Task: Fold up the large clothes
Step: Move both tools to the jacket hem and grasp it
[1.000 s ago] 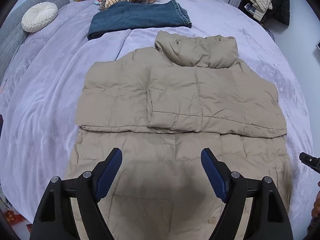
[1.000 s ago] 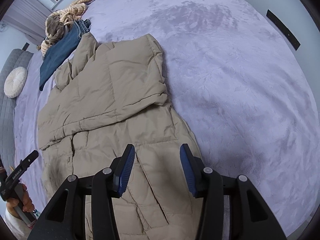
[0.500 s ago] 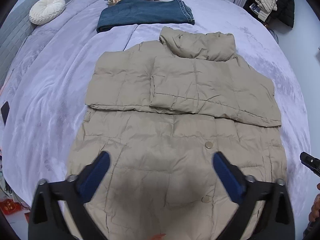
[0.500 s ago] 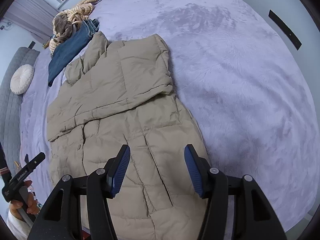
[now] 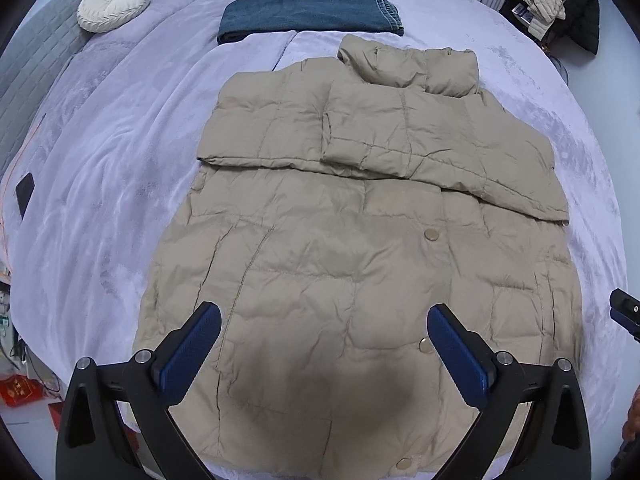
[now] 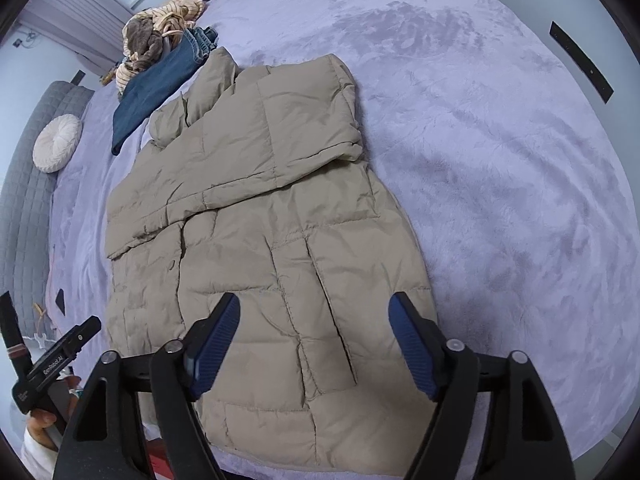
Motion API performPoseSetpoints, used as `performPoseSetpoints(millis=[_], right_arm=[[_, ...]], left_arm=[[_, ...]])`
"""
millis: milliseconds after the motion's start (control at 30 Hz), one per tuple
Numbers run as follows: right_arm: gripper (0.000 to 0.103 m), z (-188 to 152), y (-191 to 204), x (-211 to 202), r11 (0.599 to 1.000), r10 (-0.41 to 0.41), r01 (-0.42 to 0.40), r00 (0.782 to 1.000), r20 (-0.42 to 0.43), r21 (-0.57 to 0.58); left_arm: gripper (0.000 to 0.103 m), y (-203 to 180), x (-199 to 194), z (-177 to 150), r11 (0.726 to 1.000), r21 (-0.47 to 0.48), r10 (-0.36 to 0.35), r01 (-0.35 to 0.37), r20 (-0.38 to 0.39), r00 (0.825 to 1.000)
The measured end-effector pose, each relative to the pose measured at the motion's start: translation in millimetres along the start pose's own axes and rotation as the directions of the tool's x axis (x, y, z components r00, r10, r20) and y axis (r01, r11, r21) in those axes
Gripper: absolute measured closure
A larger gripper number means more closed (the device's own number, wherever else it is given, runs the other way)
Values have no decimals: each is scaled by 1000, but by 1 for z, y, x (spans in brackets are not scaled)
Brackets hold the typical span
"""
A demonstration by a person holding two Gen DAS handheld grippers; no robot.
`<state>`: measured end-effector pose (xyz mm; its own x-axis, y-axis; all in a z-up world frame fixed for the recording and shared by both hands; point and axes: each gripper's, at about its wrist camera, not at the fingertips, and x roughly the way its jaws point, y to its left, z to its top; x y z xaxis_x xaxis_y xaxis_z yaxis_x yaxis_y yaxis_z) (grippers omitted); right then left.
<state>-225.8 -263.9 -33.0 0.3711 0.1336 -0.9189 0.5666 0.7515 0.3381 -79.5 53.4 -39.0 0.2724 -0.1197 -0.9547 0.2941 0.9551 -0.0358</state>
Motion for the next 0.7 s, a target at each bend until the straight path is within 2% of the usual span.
performPoseSetpoints(millis=[67, 233, 500, 700], right_arm=[[22, -8, 4, 1, 1000, -3, 3, 1000, -4, 2], [22, -31, 12, 10, 999, 4, -4, 1000, -17, 37], [22, -93, 17, 24, 986, 33, -25, 998, -49, 164], [22, -133, 11, 22, 974, 5, 6, 999, -47, 225]], left_arm=[[0, 8, 2, -8, 999, 6, -32, 32, -26, 999], [0, 35, 9, -32, 999, -7, -51, 50, -52, 997], [0, 89, 20, -79, 997, -38, -76, 73, -103, 992], [0, 119, 22, -106, 991, -65, -121, 113, -124, 985]])
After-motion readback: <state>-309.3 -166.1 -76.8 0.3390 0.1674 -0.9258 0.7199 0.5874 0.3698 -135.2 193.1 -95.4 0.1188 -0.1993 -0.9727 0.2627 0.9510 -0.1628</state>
